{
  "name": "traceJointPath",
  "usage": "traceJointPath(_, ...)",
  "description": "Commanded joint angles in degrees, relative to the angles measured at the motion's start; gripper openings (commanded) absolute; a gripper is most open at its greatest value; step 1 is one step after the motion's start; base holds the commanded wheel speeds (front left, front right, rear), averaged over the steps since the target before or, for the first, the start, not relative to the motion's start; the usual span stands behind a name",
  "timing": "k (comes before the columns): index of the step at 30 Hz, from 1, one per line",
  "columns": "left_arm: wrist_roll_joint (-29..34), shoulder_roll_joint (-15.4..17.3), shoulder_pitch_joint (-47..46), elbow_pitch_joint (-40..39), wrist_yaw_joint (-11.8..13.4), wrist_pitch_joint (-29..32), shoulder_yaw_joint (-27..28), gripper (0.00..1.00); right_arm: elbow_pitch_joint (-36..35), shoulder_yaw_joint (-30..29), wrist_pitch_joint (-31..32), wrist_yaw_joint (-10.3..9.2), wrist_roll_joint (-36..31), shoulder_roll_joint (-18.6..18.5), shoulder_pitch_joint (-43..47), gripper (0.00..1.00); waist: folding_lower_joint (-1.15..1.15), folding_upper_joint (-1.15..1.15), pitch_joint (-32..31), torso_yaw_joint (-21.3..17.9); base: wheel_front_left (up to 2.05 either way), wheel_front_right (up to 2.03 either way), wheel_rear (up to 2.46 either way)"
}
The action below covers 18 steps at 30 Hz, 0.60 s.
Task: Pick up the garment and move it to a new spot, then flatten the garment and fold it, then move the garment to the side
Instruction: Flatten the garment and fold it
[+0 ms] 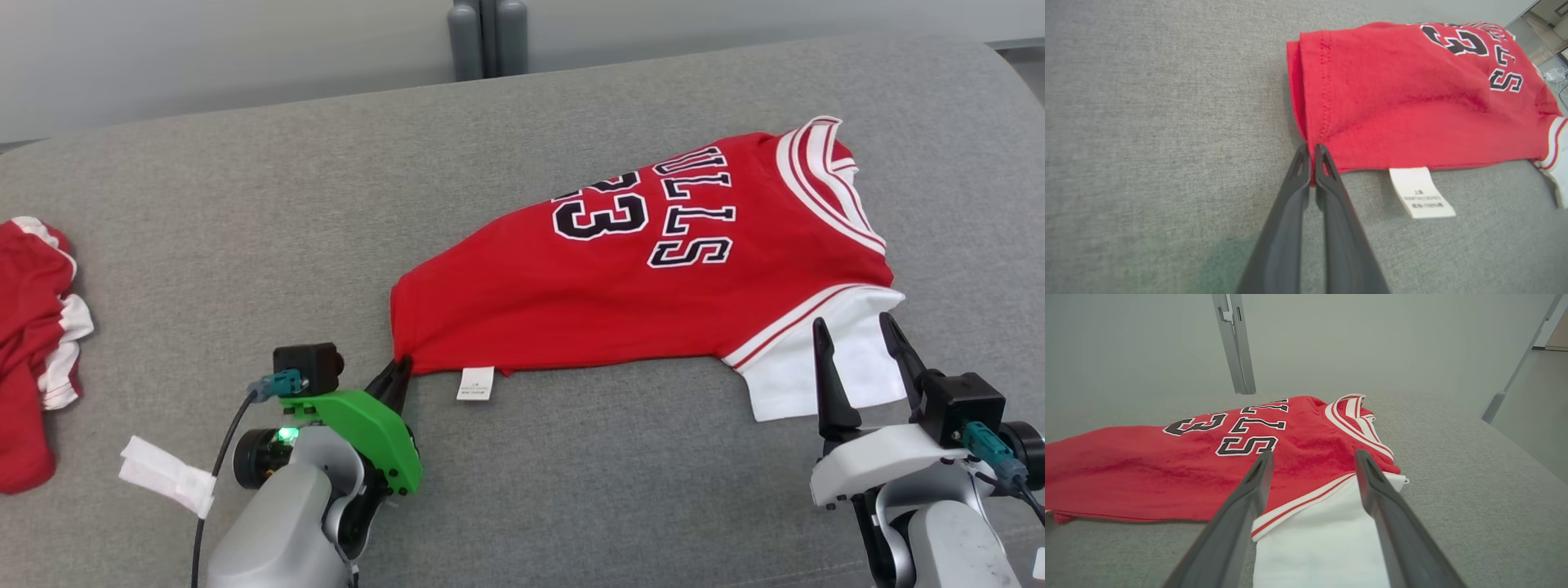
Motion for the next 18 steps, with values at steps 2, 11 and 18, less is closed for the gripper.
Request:
traceJointPath(2, -1.0, 1.4, 2.6, -2.8, 0.3, 0.0, 0.5, 0.0, -0.5, -0.3, 0.3, -0.1, -0.4, -0.2, 1.0, 1.0, 0.0, 0.0, -1.1, 2.7, 0.0, 0.0, 0.0)
traceJointPath(11, -1.0, 5.0, 11.1, -14.8, 4.8, 1.1, 1.0, 0.0, -1.2, 0.1, 1.2, -0.1, -0.5, -0.2, 1.4, 1.0, 0.0, 0.0, -2.4, 6.7, 0.0, 0.0, 0.0)
traceJointPath(18, 1.4, 6.2, 14.1, -17.7, 6.5, -4.7, 0.7, 1.0, -1.2, 0.1, 1.4, -0.1, -0.2, -0.2, 1.5, 1.0, 0.0, 0.0, -3.2, 7.5, 0.0, 0.0, 0.0)
